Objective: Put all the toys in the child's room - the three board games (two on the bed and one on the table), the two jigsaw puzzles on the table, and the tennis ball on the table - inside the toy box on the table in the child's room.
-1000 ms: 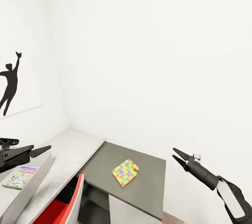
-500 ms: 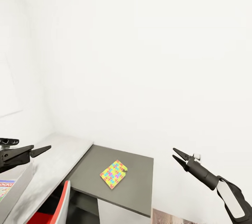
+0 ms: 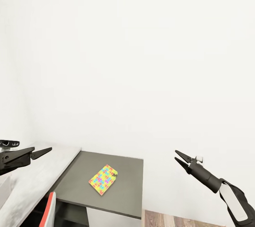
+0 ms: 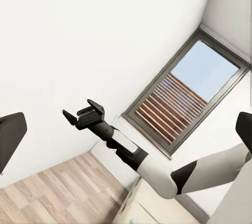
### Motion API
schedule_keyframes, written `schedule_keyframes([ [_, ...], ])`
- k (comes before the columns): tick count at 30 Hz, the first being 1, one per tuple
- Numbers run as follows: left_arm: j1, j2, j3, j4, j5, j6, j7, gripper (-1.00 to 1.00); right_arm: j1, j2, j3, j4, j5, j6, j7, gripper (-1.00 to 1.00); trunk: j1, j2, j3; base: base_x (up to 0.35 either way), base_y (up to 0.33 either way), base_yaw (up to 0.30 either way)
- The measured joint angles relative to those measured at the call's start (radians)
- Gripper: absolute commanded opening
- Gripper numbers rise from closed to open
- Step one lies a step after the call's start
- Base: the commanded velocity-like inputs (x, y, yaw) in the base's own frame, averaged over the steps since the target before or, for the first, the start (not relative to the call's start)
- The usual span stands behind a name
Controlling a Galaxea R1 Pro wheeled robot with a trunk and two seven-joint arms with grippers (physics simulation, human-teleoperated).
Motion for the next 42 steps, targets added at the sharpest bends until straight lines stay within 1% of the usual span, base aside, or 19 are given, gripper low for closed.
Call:
schedule_keyframes([
  [21,0.000,0.000,-0.001,0.000,0.000,0.000,0.002,1.00,0.000,0.000,0.000,0.000,0.000,0.000,0.000,1.00,0.000,0.000,0.016,0.000,0.000,-0.254],
  [25,0.000,0.000,-0.008,0.000,-0.004,0.000,0.002,1.00,0.000,0.000,0.000,0.000,-0.001,0.000,0.000,1.00,0.000,0.000,0.019,0.000,0.000,-0.254],
  [32,0.000,0.000,-0.011,0.000,-0.029,0.000,0.001,1.00,0.000,0.000,0.000,0.000,0.000,0.000,0.000,1.00,0.000,0.000,0.024,0.000,0.000,-0.254],
  [42,-0.001,0.000,-0.011,0.000,-0.034,0.000,0.002,1.00,0.000,0.000,0.000,0.000,0.001,0.000,-0.001,1.00,0.000,0.000,0.031,0.000,0.000,-0.254],
])
